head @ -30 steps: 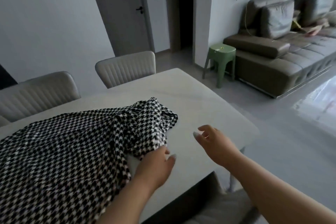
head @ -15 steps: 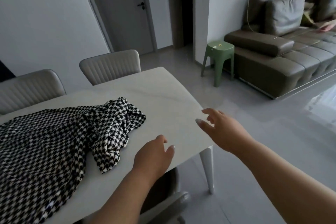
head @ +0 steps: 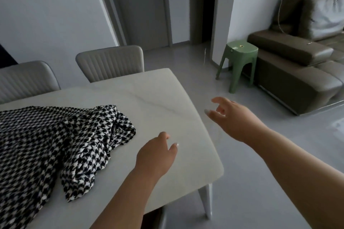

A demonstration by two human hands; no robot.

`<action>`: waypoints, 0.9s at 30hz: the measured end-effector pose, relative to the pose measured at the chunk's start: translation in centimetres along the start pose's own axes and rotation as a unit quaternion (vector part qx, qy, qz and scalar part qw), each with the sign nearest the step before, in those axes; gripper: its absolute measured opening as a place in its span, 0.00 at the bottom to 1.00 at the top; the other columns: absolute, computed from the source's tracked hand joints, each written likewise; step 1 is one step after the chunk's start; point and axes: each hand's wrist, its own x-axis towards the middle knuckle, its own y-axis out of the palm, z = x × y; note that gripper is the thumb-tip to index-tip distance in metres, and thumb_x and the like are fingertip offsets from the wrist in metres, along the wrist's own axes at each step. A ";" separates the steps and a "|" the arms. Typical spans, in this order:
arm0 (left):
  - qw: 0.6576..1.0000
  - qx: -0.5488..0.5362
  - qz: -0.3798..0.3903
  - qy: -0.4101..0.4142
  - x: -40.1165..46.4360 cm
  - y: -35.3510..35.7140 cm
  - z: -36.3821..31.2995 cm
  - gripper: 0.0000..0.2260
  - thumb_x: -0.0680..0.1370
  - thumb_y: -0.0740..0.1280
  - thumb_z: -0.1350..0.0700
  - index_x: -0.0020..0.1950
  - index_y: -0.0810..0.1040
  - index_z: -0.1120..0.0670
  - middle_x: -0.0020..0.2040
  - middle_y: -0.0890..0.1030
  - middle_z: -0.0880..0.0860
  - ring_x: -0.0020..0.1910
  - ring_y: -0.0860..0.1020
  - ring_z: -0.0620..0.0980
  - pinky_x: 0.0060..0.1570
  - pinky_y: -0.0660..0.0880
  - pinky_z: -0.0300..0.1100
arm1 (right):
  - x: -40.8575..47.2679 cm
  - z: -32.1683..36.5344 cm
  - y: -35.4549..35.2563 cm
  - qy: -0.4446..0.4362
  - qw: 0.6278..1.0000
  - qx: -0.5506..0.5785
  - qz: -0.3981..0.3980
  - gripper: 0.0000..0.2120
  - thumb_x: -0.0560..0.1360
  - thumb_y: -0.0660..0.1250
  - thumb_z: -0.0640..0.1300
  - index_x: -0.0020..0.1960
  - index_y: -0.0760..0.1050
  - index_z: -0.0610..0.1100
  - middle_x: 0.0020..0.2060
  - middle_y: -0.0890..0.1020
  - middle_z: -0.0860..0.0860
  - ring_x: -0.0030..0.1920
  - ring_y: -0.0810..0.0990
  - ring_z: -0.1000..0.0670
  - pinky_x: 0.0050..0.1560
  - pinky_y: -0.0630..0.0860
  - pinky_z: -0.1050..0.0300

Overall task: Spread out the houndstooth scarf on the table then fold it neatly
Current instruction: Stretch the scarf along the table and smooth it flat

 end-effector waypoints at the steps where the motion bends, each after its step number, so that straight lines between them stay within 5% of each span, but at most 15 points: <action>1: 1.000 -0.001 -0.003 -0.008 0.9 0.1 -0.4 0.20 0.80 0.57 0.43 0.69 0.67 0.51 0.59 0.79 0.50 0.59 0.77 0.50 0.56 0.73 0.45 | 1.2 -0.4 -0.2 -0.005 1.000 -0.001 0.007 0.31 0.74 0.55 0.67 0.72 0.63 0.52 0.60 0.77 0.50 0.58 0.76 0.48 0.57 0.72 0.53; 16: 0.987 -0.014 -0.062 -0.149 9.4 -0.7 -2.3 0.23 0.80 0.57 0.42 0.72 0.65 0.50 0.60 0.79 0.49 0.59 0.77 0.48 0.55 0.73 0.42 | 17.1 -1.7 1.9 -0.122 0.984 0.040 0.122 0.32 0.74 0.54 0.69 0.72 0.60 0.54 0.55 0.78 0.52 0.54 0.78 0.49 0.54 0.73 0.54; 27: 0.931 -0.054 -0.138 -0.334 17.6 2.5 -8.8 0.23 0.79 0.57 0.41 0.71 0.65 0.50 0.57 0.81 0.48 0.58 0.77 0.47 0.56 0.73 0.42 | 31.7 -4.7 0.7 -0.256 0.933 0.026 0.252 0.28 0.75 0.55 0.67 0.70 0.64 0.53 0.54 0.79 0.52 0.52 0.77 0.52 0.53 0.71 0.58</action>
